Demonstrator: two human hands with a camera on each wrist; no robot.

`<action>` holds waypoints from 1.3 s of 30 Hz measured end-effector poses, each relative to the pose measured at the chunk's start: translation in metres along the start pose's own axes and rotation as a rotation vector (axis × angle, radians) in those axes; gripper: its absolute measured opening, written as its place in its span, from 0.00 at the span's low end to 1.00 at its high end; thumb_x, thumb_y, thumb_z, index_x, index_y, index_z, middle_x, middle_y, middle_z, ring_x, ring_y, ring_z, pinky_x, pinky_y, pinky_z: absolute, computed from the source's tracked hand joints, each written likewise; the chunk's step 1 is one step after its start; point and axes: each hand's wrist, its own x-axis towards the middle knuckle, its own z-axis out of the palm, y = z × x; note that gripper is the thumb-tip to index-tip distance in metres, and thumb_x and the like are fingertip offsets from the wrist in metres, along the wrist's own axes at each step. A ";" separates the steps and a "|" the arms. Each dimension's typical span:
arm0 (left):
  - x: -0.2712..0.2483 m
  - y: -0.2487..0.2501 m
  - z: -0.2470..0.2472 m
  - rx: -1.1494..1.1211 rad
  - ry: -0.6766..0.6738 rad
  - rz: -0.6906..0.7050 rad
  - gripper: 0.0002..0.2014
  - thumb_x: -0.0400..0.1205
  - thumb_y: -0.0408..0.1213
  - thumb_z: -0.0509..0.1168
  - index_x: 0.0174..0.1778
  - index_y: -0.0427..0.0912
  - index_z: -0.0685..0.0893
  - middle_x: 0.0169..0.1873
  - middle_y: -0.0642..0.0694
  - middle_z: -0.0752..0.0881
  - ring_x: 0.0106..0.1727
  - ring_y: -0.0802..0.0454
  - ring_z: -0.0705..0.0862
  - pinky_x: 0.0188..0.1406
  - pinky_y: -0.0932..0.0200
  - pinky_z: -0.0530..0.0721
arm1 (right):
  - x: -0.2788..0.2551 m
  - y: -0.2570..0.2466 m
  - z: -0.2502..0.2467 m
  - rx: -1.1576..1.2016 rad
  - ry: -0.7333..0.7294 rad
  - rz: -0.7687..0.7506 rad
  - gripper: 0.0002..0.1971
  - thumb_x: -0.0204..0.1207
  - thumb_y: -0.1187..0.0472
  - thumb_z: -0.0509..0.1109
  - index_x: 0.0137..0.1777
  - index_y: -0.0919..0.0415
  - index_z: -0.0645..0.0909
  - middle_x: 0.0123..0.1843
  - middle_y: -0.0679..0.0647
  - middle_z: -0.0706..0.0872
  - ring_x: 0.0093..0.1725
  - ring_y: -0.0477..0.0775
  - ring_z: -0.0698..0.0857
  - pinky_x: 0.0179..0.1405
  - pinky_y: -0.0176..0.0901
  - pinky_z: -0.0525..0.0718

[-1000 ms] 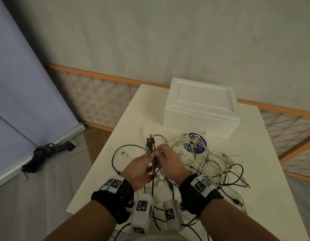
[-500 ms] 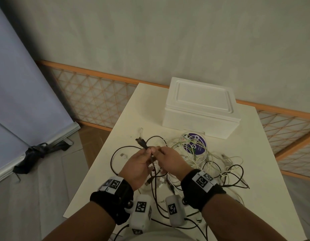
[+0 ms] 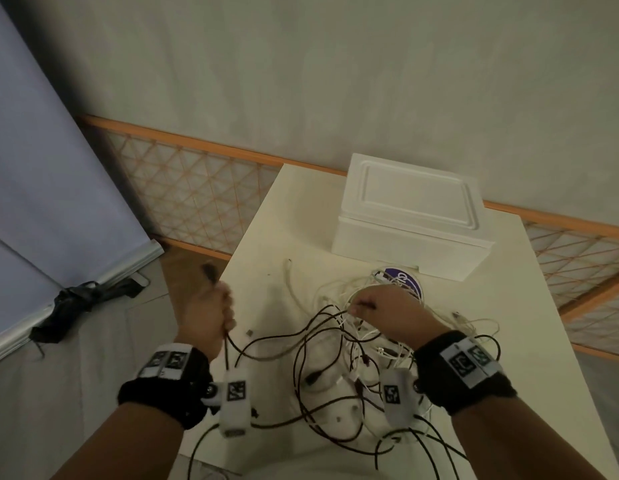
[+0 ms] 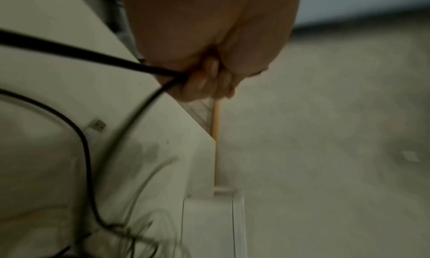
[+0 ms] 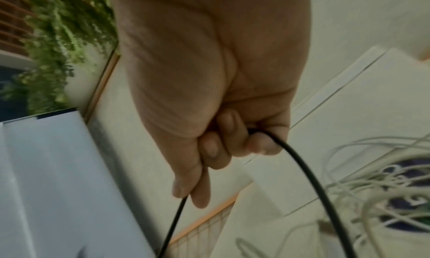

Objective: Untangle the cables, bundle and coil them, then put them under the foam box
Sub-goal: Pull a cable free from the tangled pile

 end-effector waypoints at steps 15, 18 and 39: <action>-0.029 0.056 0.050 0.047 -0.207 -0.013 0.13 0.80 0.33 0.55 0.29 0.47 0.66 0.17 0.54 0.64 0.13 0.59 0.55 0.10 0.70 0.53 | 0.006 0.005 -0.004 0.215 0.066 -0.007 0.08 0.81 0.53 0.66 0.46 0.53 0.84 0.37 0.44 0.84 0.36 0.37 0.81 0.36 0.27 0.75; -0.016 0.076 0.020 -0.123 -0.104 0.008 0.14 0.80 0.33 0.52 0.28 0.48 0.64 0.20 0.54 0.63 0.13 0.59 0.57 0.09 0.69 0.52 | -0.001 0.026 0.003 0.143 0.020 0.032 0.08 0.82 0.55 0.64 0.41 0.48 0.80 0.37 0.44 0.83 0.38 0.40 0.80 0.36 0.32 0.76; -0.040 -0.036 0.114 1.345 -0.634 0.432 0.11 0.83 0.47 0.64 0.51 0.44 0.85 0.45 0.44 0.86 0.45 0.49 0.82 0.44 0.58 0.75 | -0.023 -0.078 -0.079 0.635 0.585 -0.169 0.12 0.83 0.66 0.59 0.40 0.55 0.78 0.31 0.51 0.84 0.33 0.53 0.84 0.36 0.46 0.86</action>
